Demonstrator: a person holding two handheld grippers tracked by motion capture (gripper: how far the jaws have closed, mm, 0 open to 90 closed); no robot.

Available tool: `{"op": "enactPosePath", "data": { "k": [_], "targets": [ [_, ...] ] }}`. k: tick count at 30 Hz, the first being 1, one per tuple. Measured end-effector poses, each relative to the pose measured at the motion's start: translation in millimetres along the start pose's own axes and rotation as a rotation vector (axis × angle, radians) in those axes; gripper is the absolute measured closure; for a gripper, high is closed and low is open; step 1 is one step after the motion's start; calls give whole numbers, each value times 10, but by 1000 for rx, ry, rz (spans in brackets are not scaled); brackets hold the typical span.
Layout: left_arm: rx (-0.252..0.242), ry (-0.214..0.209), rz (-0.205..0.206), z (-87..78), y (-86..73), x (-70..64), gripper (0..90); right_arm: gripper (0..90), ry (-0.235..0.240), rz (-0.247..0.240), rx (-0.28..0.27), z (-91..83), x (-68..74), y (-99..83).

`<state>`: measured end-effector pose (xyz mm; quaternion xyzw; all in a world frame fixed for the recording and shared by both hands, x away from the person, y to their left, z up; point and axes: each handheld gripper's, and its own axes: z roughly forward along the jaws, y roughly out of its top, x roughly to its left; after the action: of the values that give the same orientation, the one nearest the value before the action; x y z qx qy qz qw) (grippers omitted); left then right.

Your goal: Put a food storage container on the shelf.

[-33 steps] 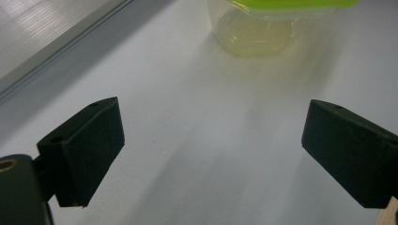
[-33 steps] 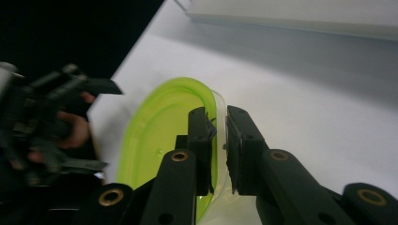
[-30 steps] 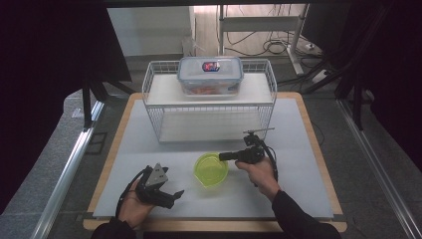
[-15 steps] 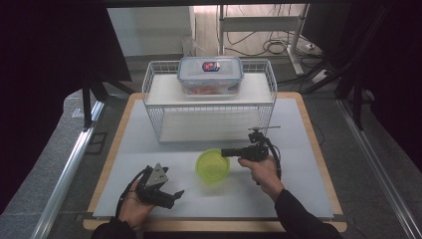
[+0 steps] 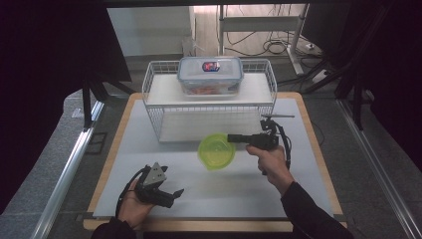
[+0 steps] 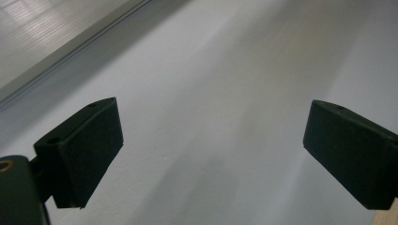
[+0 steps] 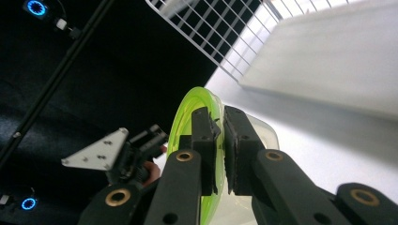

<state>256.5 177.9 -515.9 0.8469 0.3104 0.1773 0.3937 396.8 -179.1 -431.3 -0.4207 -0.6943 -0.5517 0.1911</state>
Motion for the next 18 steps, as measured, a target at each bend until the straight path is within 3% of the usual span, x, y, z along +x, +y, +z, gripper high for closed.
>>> {"op": "enactPosePath", "data": {
  "k": [18],
  "targets": [
    [3,-3,9,18,0,-6,52,842,25,-14,-78,-233,498,635]
  ]
}}
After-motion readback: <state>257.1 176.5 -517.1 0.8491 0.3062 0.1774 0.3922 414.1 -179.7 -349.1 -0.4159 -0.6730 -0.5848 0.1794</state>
